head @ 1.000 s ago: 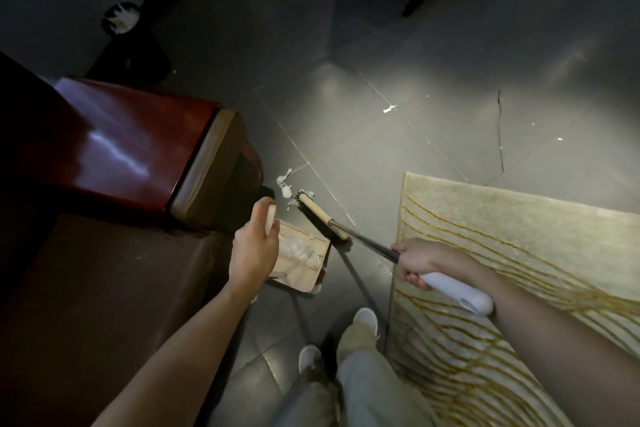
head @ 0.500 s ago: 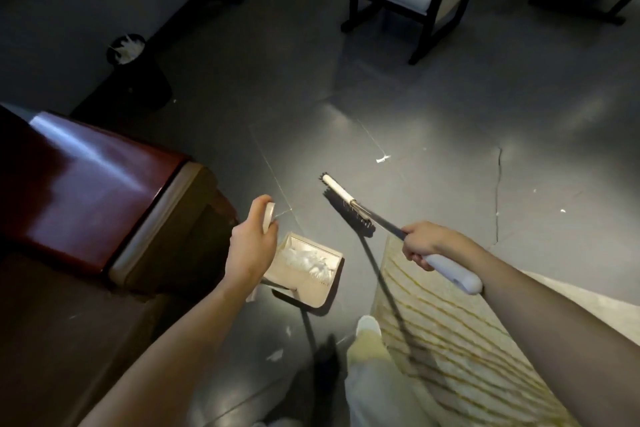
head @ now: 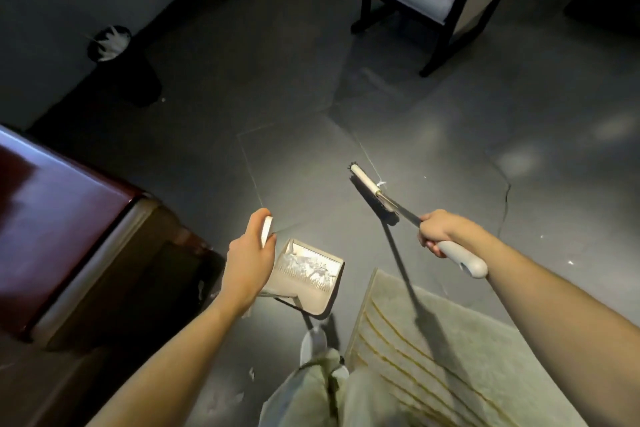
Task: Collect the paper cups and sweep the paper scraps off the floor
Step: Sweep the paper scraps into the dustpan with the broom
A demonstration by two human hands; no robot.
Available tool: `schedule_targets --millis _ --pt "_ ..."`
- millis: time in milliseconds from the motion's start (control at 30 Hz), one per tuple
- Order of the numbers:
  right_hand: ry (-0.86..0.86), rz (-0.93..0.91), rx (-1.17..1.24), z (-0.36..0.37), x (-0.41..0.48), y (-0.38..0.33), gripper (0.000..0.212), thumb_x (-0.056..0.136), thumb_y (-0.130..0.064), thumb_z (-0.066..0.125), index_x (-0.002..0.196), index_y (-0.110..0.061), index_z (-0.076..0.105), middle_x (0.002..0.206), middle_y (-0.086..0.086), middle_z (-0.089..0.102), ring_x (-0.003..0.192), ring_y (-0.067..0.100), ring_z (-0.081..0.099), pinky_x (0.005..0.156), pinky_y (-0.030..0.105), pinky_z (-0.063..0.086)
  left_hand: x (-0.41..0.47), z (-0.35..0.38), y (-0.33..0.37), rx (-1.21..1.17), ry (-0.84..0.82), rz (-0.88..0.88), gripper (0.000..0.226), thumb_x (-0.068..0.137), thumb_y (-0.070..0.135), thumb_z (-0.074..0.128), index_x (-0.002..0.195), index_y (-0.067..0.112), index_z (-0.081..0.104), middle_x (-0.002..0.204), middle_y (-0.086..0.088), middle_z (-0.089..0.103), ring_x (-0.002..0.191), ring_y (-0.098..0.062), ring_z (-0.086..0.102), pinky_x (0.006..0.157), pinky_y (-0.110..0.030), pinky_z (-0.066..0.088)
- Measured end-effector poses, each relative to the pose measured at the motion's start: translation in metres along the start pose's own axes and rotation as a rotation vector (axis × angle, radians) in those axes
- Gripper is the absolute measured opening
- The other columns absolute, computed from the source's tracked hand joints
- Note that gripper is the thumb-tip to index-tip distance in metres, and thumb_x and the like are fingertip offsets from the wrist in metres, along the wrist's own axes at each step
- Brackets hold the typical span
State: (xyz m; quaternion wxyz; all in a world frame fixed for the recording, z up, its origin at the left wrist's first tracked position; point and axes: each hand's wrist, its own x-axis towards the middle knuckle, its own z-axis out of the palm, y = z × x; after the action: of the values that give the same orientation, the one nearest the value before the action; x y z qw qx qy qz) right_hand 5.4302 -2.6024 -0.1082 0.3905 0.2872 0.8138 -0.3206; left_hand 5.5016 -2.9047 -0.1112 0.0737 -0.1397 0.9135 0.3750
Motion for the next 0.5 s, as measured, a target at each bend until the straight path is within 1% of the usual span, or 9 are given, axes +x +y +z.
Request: schedule_targets --millis 67,133,167,233,333,433,500 --pt "-0.001 0.008 0.008 -0.016 0.017 -0.007 0.032 0.086 0.009 0.036 0.105 0.0 0.06 0.032 0.001 0.039 0.022 0.012 0.031 0.035 0.012 0.032 0.014 0.009 0.006 0.004 0.013 -0.002 0.032 0.098 0.024 0.047 0.128 0.031 0.036 0.115 -0.008 0.06 0.084 -0.02 0.06 0.084 -0.035 0.054" --pt "0.014 0.013 0.003 -0.03 0.031 -0.016 0.021 0.086 0.009 0.036 0.087 0.0 0.054 0.031 0.001 0.039 0.021 0.013 0.031 0.034 0.012 0.032 0.024 0.018 0.012 0.006 0.021 -0.02 0.03 0.098 0.023 0.048 0.124 0.033 0.037 0.109 -0.008 0.061 0.082 -0.022 0.06 0.081 -0.034 0.053" --pt "0.013 0.008 -0.013 -0.036 0.038 -0.018 0.019 0.085 0.009 0.036 0.082 0.0 0.052 0.031 0.001 0.039 0.021 0.013 0.031 0.034 0.012 0.032 0.027 0.022 0.015 0.003 0.027 -0.038 0.028 0.098 0.024 0.048 0.121 0.035 0.036 0.105 -0.008 0.061 0.08 -0.022 0.06 0.079 -0.033 0.052" --pt "0.008 -0.01 -0.038 -0.047 0.056 -0.024 0.02 0.085 0.01 0.035 0.078 0.0 0.05 0.035 0.004 0.04 0.022 0.013 0.031 0.035 0.012 0.033 0.031 0.028 0.02 -0.007 0.046 -0.063 0.027 0.097 0.024 0.048 0.117 0.038 0.036 0.1 -0.009 0.062 0.078 -0.023 0.06 0.078 -0.035 0.051" --pt "-0.004 -0.017 -0.129 -0.061 0.087 -0.028 0.018 0.086 0.008 0.034 0.081 0.0 0.05 0.042 0.006 0.041 0.023 0.013 0.032 0.035 0.013 0.034 0.035 0.036 0.025 -0.003 0.076 -0.107 0.028 0.096 0.023 0.049 0.119 0.034 0.039 0.099 -0.012 0.065 0.079 -0.026 0.061 0.078 -0.038 0.052" --pt "-0.043 -0.031 -0.227 -0.071 0.115 -0.033 0.017 0.086 0.006 0.034 0.084 -0.001 0.05 0.045 0.006 0.042 0.027 0.014 0.034 0.036 0.015 0.034 0.03 0.041 0.029 -0.036 0.113 -0.206 0.035 0.097 0.022 0.049 0.129 0.034 0.04 0.108 -0.012 0.064 0.084 -0.025 0.061 0.078 -0.032 0.049" --pt "-0.096 -0.036 -0.277 -0.07 0.123 -0.038 0.018 0.085 0.006 0.035 0.077 -0.002 0.049 0.043 0.005 0.042 0.029 0.014 0.035 0.039 0.017 0.033 0.02 0.044 0.029 -0.05 0.15 -0.252 0.039 0.096 0.021 0.05 0.133 0.032 0.041 0.113 -0.013 0.064 0.09 -0.027 0.062 0.081 -0.031 0.046"
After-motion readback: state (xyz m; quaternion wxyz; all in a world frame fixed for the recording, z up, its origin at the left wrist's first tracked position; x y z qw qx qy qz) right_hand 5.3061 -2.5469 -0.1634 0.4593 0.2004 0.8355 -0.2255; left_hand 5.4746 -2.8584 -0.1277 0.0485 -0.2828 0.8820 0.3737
